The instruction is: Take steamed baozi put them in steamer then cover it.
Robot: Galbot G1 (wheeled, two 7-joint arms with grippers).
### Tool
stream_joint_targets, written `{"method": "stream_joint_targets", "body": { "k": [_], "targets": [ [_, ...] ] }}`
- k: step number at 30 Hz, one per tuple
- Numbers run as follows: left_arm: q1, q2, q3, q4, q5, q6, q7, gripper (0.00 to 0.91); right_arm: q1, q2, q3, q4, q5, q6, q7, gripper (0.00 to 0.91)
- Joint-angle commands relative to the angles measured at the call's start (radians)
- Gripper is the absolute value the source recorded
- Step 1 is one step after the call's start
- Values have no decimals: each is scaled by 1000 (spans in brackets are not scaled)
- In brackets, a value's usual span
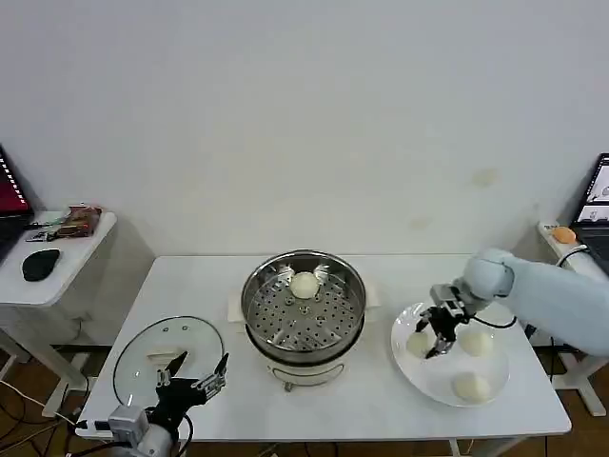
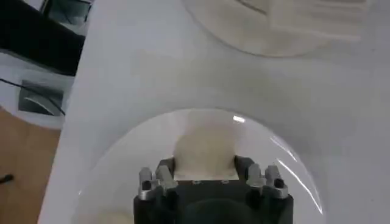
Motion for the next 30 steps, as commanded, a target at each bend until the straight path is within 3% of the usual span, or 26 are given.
{"method": "stream_joint_targets", "body": {
  "k": [1,7,13,22,30],
  "targets": [
    [2,1,-1,-1,0,0,0,907,268,-32,-155,94,94,-9,0,655],
    [0,2,-1,3,1,-1,0,907,396,28,-225,132,190,-38,9,655],
    [1,3,-1,6,3,-2,2,907,502,144,-287,128,307,-83,13,665],
    [-7,1,0,7,5,-4,2,907,510,283,-261,88,423,-133,46,665],
    [-11,6,-6,14,9,-6,2,907,458,412,-231,50,469,-165,89,665]
  ]
}}
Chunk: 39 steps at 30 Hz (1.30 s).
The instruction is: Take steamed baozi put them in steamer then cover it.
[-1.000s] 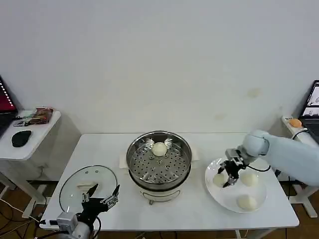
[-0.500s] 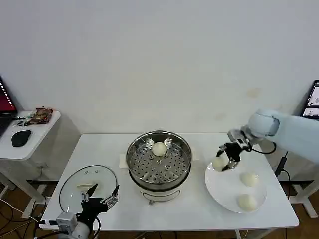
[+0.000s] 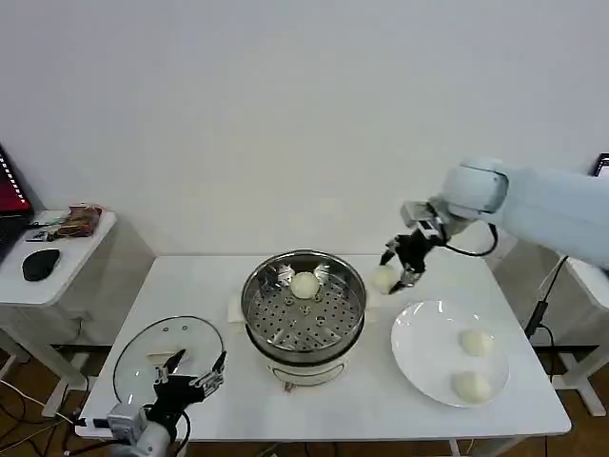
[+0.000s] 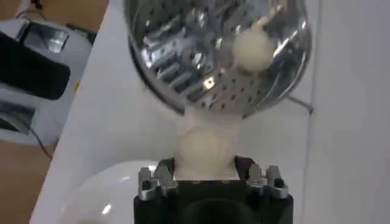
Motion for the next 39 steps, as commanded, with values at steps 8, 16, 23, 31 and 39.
{"method": "stream_joint_targets", "body": {
  "k": [8,16,23,31,39],
  "targets": [
    [-5,-3,3,3,0,-1,1,907,-29,258,19,-80,133,-59,53,665],
    [-11,-2,8,-10,-2,1,1,907,-79,345,30,-134,159,-85,81,665],
    [-14,1,10,-10,-3,1,2,907,-113,415,44,-180,154,-100,98,665],
    [-20,0,14,-14,-5,2,2,907,-147,470,48,-213,140,-117,102,665],
    [-20,1,16,-17,-6,2,3,907,-191,514,58,-250,125,-130,106,665]
  ]
}}
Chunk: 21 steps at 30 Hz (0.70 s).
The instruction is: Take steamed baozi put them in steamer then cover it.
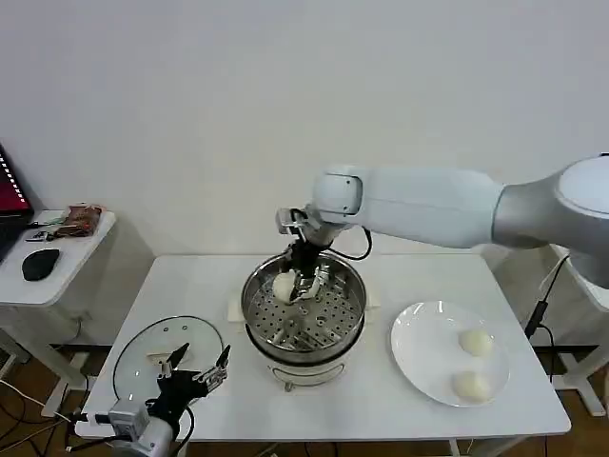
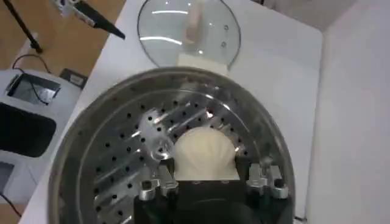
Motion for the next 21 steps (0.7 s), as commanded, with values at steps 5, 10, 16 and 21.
{"method": "stream_joint_targets", "body": {
  "k": [5,10,16,21],
  "targets": [
    [-1,0,1,0,-1,0,1,907,-66,90,6,-67,-44,-14,1,665],
    [0,1,0,2,-1,0,2,907,-90,104,11,-88,-64,-20,3,665],
    [0,3,-1,2,-3,0,2,907,-113,107,5,-101,-83,-31,-3,665],
    [1,2,0,2,-3,0,2,907,-134,106,12,-106,-87,-38,1,665]
  ]
}}
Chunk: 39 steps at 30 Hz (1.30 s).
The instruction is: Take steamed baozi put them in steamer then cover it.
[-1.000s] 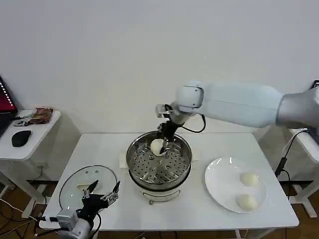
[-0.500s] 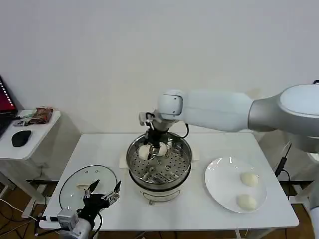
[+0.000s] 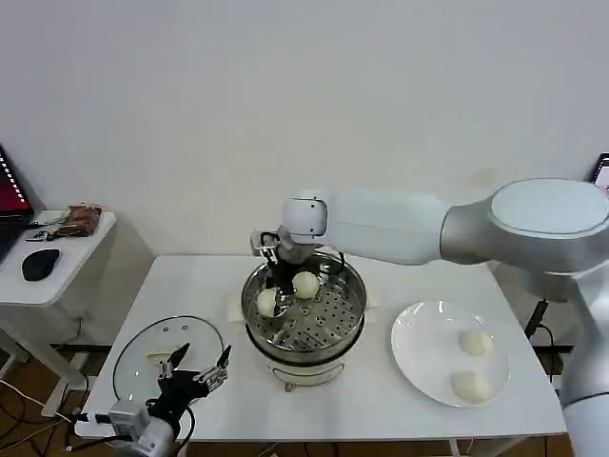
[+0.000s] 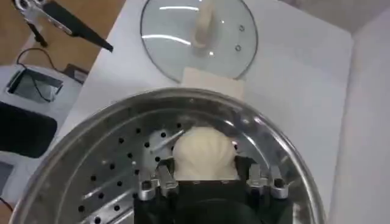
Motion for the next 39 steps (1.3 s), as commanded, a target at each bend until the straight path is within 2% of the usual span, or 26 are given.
{"method": "stream_joint_targets", "body": {
  "k": [1,6,7,13,18,22,27,28,29,33,34,36,39],
  "targets": [
    [1,0,1,3,0,0,1,907,-34,17,1,-16,-19,-11,1,665],
    [0,0,0,5,-1,-1,0,907,-45,19,5,-18,-20,-14,7,675],
    [0,0,0,5,-1,-1,0,907,-44,19,6,-20,-20,-15,8,907],
    [-1,0,-1,2,-1,0,-1,907,-26,5,9,-6,-8,-23,19,907],
    [1,-2,-2,0,-1,0,-2,907,29,-43,19,32,13,-19,14,907],
    [5,-1,-5,0,1,0,-2,907,82,-130,6,98,26,2,8,907],
    [11,-1,-7,2,2,-1,0,907,186,-321,-31,221,-13,55,-24,907],
    [13,-1,-8,2,2,-2,0,907,193,-336,-33,227,-16,60,-26,907],
    [14,0,-9,2,3,-2,1,907,227,-403,-52,279,-25,86,-49,907],
    [15,1,-14,6,2,-2,1,907,309,-537,-85,361,-62,125,-83,907],
    [14,1,-14,6,2,-2,1,907,315,-547,-89,367,-65,135,-90,907],
    [11,0,-13,10,2,-2,2,907,349,-628,-121,403,-112,185,-124,907],
    [4,-2,-11,15,2,-2,2,907,355,-714,-160,453,-151,200,-141,907]
  ]
}}
